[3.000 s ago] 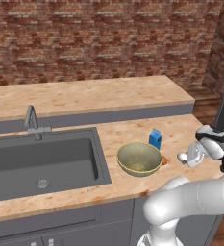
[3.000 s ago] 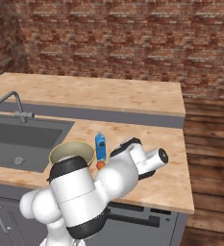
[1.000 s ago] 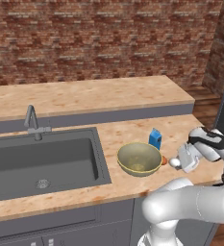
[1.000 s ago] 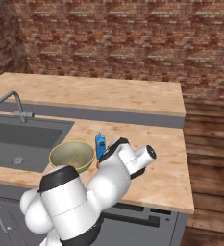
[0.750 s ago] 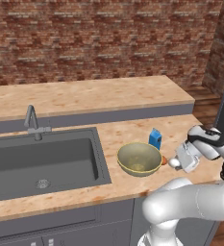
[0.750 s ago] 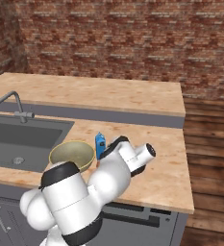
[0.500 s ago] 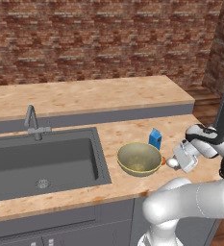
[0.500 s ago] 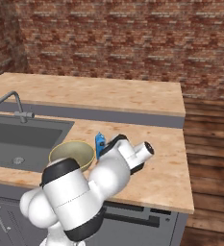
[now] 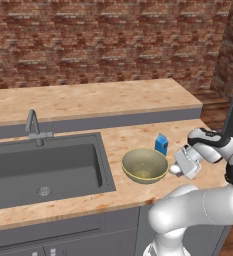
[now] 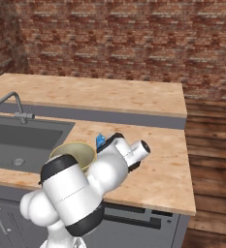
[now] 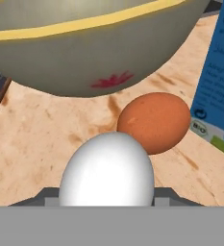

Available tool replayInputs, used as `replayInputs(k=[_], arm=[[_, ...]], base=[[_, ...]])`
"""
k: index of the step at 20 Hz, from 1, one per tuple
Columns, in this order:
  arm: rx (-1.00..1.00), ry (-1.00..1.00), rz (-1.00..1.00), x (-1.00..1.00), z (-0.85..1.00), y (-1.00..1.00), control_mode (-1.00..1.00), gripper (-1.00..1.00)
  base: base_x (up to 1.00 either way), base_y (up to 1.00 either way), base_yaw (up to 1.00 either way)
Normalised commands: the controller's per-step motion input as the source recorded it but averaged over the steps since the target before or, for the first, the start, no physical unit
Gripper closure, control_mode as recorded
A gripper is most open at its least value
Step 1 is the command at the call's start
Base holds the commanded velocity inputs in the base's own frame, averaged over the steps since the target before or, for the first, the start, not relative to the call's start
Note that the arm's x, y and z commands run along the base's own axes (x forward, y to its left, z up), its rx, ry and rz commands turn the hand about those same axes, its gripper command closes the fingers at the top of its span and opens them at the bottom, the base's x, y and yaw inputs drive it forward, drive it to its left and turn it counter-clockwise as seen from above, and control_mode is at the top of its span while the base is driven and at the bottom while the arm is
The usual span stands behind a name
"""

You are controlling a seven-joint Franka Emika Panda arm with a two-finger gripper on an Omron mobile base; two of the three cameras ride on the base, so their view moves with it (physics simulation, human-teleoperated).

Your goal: Gather the eggs and milk located in the vicinity of the sink area and place them right next to the bowl.

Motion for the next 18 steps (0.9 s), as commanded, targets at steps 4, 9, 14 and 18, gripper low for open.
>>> replayInputs(k=[4, 9, 14, 18], arm=[[0.0, 0.0, 0.0, 0.0, 0.0, 0.02, -1.0, 1.0], [0.0, 0.0, 0.0, -0.03, 0.0, 0.0, -1.0, -1.0], [0.0, 0.0, 0.0, -0.23, 0.17, -0.1, -1.0, -1.0], [0.0, -0.01, 0.0, -0.15, 0.45, -0.05, -1.0, -1.0]], base=[[0.0, 0.0, 0.0], [0.0, 0.0, 0.0], [0.0, 0.0, 0.0], [0.0, 0.0, 0.0]])
